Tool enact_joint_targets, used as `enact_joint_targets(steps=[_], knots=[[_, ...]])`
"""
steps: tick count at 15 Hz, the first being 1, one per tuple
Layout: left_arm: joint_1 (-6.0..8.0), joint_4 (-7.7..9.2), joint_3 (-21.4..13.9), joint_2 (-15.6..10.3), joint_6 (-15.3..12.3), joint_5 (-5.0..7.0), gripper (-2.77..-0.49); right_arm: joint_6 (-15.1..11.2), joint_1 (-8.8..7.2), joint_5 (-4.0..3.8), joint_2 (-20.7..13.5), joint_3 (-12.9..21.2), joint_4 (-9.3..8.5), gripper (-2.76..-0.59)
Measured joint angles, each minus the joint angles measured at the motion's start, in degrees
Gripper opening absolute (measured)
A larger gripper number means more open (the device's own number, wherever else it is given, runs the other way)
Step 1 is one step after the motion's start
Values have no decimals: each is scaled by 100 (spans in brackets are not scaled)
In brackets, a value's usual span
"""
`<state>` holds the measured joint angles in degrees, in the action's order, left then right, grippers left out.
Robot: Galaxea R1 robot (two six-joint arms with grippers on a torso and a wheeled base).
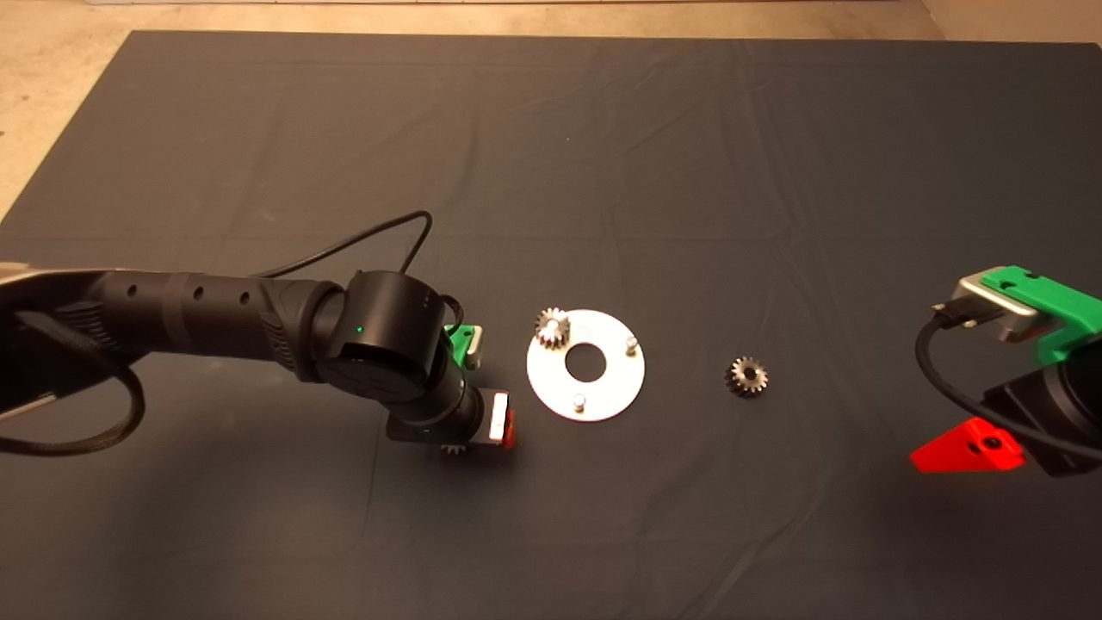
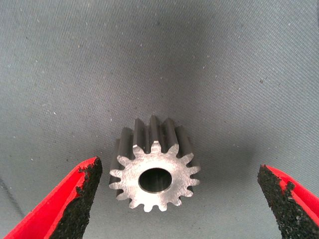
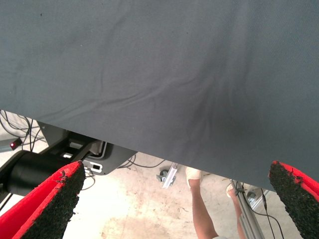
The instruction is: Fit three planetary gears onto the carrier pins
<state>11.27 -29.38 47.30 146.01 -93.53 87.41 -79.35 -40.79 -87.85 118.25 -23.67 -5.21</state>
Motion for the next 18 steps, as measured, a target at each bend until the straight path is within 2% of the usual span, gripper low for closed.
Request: enact_joint_targets(steps=[2,4,8,9,11,13,18], knots=[[0,0,0,0,11,0,-116,2,0,0,0,0,0,-61],[-1,0,0,-6,23,-1,-117,2,0,1,0,0,0,-61],[-1,0,0,-52,59,-1,-138,2,0,0,0,0,0,-61],[-1,0,-1,-83,68,-4,-146,2,0,0,0,0,0,-61],[-1,2,-1,-183,87,0,-146,0,0,0,0,0,0,-61],[-1,2,-1,-224,87,2,-161,2,0,2,0,0,0,-61],[-1,2,-1,-254,87,0,-161,2,0,0,-2,0,0,-61]])
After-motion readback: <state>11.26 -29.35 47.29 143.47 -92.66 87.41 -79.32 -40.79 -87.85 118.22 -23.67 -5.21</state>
